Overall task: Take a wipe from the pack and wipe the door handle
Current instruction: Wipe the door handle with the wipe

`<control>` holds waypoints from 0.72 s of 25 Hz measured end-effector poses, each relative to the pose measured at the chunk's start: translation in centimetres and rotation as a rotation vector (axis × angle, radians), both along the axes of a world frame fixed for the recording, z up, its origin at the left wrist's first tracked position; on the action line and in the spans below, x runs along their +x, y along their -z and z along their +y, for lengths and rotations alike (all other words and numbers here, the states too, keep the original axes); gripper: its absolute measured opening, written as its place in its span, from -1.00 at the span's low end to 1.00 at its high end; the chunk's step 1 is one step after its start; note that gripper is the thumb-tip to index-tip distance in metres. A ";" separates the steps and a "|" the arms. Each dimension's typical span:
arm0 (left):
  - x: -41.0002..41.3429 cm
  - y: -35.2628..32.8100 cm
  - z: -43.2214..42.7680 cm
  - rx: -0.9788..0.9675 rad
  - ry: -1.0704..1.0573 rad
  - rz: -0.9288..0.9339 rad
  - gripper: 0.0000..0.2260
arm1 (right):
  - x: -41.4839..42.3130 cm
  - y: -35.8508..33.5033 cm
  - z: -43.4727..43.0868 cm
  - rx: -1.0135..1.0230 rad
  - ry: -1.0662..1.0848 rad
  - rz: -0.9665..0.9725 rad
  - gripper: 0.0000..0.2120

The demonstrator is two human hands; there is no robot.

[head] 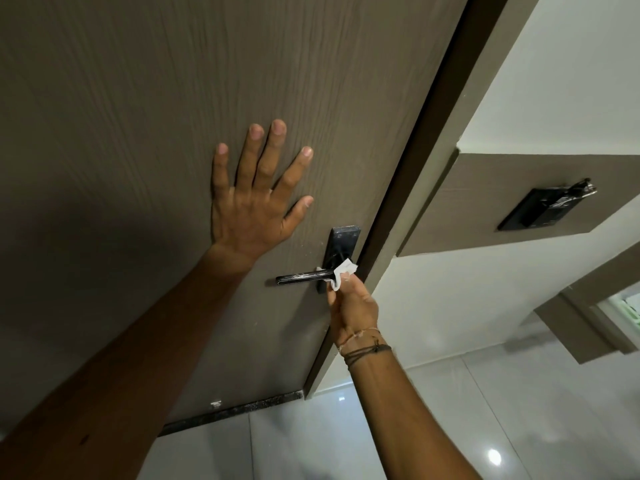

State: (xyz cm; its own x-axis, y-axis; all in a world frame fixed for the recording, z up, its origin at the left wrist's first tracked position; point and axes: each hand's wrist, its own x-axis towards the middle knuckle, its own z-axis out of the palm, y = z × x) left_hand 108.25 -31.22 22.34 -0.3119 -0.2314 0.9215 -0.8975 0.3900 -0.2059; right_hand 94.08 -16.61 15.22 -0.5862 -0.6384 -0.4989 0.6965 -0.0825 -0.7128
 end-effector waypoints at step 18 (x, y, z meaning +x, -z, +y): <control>0.0 -0.4 0.5 0.027 0.029 0.006 -0.29 | 1.7 -3.3 -1.8 0.059 -0.843 2.454 -0.59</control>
